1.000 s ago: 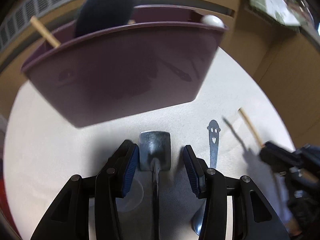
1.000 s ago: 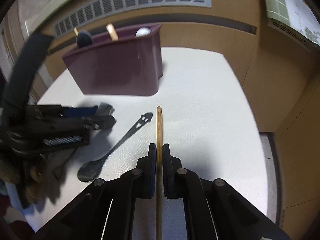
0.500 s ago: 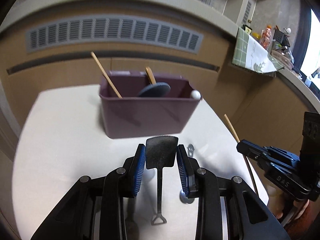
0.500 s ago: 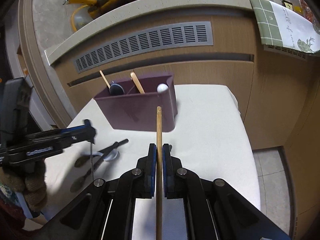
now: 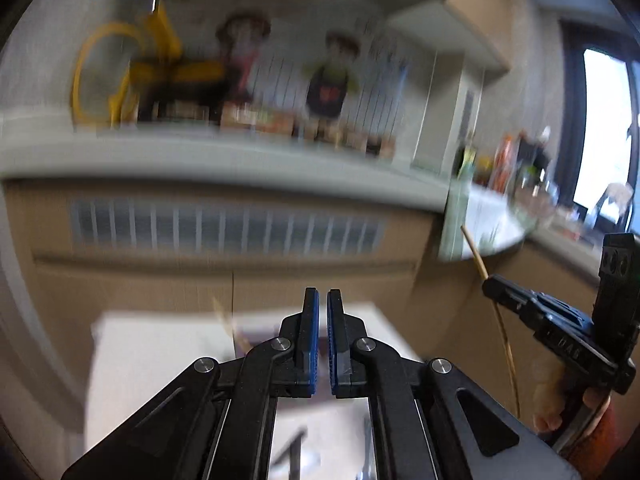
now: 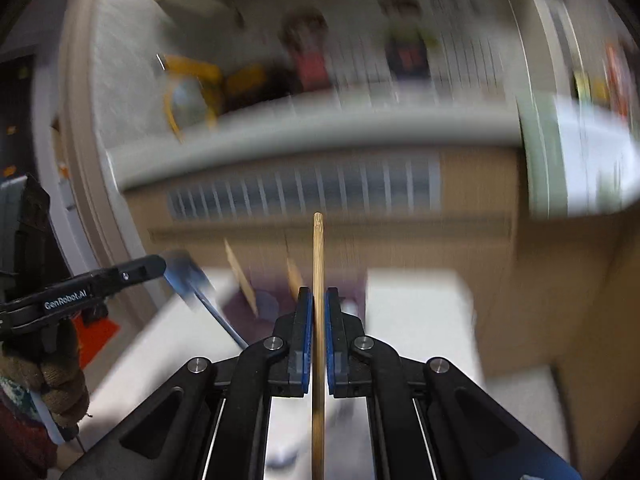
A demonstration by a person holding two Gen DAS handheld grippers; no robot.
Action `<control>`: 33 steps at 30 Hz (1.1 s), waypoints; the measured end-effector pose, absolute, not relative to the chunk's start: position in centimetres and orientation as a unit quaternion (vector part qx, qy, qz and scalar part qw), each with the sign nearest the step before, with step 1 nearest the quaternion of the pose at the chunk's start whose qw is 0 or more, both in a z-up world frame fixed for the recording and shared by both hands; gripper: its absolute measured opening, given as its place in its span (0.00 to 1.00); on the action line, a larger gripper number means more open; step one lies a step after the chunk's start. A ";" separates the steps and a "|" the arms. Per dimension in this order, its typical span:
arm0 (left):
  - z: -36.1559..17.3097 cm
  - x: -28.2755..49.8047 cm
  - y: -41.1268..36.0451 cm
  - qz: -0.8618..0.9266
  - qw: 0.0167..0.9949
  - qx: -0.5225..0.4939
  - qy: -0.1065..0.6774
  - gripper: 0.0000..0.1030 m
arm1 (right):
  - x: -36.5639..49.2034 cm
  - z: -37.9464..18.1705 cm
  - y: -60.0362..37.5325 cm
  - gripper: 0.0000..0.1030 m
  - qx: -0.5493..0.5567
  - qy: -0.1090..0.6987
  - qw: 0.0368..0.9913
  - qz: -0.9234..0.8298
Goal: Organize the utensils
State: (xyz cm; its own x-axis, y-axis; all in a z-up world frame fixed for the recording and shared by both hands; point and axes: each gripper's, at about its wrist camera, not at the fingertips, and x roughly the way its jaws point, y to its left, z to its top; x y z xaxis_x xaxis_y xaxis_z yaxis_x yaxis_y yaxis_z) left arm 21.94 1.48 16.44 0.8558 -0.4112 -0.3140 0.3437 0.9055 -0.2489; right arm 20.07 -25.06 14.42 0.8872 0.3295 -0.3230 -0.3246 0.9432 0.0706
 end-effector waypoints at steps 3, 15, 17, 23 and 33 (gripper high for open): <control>19.1 22.1 2.5 -0.205 0.961 -0.098 0.155 0.04 | 20.6 18.9 -24.2 0.04 -0.001 0.113 0.977 0.183; 8.9 24.8 3.2 -0.238 0.920 -0.113 0.291 0.09 | 22.5 14.9 -23.6 0.04 -0.015 0.185 0.969 0.165; 5.2 25.5 2.5 -0.252 0.899 -0.107 0.342 0.24 | 22.5 13.1 -24.2 0.04 -0.010 0.210 0.964 0.160; -3.2 24.8 -0.1 -0.247 0.861 -0.085 0.436 0.36 | 21.9 8.5 -25.2 0.04 -0.003 0.260 0.955 0.146; -7.5 25.9 -4.5 -0.192 0.852 0.010 0.487 0.34 | 21.0 4.6 -25.5 0.04 0.023 0.299 0.941 0.154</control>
State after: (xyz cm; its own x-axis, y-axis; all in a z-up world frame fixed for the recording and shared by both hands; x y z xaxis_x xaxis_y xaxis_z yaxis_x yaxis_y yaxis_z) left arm 25.91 -4.47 -7.45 0.4529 -0.3175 -0.8331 0.3360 0.9263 -0.1703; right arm 21.00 -25.53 4.57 0.7736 0.3034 -0.5563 -0.2764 0.9516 0.1346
